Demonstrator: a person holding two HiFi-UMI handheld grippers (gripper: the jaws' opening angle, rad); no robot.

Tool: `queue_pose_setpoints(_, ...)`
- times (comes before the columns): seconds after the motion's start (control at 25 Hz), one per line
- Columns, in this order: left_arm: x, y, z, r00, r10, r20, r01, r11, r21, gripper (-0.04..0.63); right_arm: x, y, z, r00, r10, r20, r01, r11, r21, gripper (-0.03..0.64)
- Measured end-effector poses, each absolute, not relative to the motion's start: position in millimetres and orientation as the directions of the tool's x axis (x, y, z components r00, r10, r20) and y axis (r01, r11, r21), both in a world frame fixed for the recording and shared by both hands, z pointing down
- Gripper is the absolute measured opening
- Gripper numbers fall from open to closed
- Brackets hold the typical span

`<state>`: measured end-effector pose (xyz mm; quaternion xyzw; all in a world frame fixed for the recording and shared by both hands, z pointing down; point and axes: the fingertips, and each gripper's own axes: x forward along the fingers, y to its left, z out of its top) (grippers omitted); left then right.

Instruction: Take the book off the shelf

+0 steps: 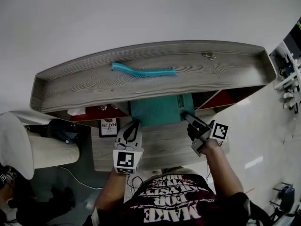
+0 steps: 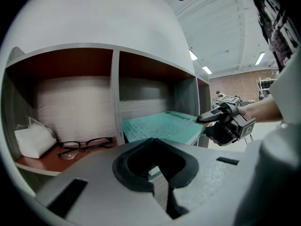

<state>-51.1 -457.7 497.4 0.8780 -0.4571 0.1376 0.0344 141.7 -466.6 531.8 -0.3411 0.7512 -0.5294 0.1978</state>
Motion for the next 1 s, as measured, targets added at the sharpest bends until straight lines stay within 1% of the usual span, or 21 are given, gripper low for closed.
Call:
queue_pose_setpoints(0.16, -64.2, -444.6, 490.5, 0.528, -0.809, 0.259, -0.826, -0.560, -0.066, 0.006, 150.2, -448.5, 536.5, -0.633, -0.773, 0.035, -0.226, 0.141, -0.964, 0.201)
queue_pose_setpoints(0.48, -103.2, -402.5, 468.7, 0.474, -0.852, 0.222, -0.857, -0.504, -0.107, 0.007, 159.4, -405.5, 539.8, -0.538, -0.842, 0.028, -0.150, 0.063, -0.987, 0.187)
queue_pose_setpoints(0.8, -136.2, -347.0, 464.8, 0.431, -0.873, 0.227, -0.875, -0.466, -0.129, 0.007, 154.1, -367.9, 540.5, -0.477, -0.878, 0.035, -0.133, 0.033, -0.991, 0.183)
queue_pose_setpoints(1.0, -149.1, -318.9, 466.8, 0.410, -0.881, 0.236, -0.882, -0.448, -0.142, 0.006, 149.4, -344.3, 538.2, -0.473, -0.881, 0.014, -0.100, 0.037, -0.994, 0.181)
